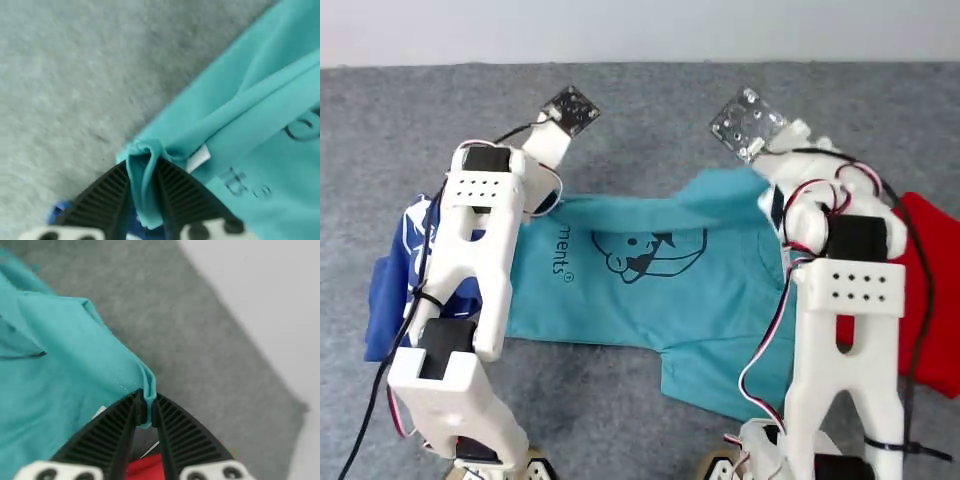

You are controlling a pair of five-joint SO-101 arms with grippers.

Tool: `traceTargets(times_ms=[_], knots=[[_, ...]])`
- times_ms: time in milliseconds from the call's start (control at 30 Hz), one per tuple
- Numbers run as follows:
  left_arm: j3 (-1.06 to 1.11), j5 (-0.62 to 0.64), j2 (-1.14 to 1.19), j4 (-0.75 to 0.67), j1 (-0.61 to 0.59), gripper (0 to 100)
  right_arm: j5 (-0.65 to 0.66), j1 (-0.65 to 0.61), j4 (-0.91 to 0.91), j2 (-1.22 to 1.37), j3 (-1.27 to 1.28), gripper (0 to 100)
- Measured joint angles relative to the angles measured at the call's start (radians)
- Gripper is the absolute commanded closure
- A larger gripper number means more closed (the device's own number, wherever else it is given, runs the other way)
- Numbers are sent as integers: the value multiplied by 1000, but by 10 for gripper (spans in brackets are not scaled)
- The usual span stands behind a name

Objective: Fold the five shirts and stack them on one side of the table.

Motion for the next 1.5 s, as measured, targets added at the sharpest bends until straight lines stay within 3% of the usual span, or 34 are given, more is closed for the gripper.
traceTargets(times_ms=[200,400,667,767,1000,1067,1267,1500], knots=[[0,2,0,146,0,987,-52,0,242,-3,0,988],[0,2,2,270,0,981,-75,0,361,-3,14,988],[121,2,2,282,14,979,-77,0,454,-3,37,984],[130,2,2,281,9,923,-77,0,494,-3,37,978],[133,2,-12,347,8,869,-77,2,626,-32,14,742],[135,2,-52,390,8,869,-77,5,628,-94,8,719],[137,2,-193,462,8,869,-77,9,628,-259,6,737],[137,-23,-258,489,8,874,-77,9,611,-247,6,970]])
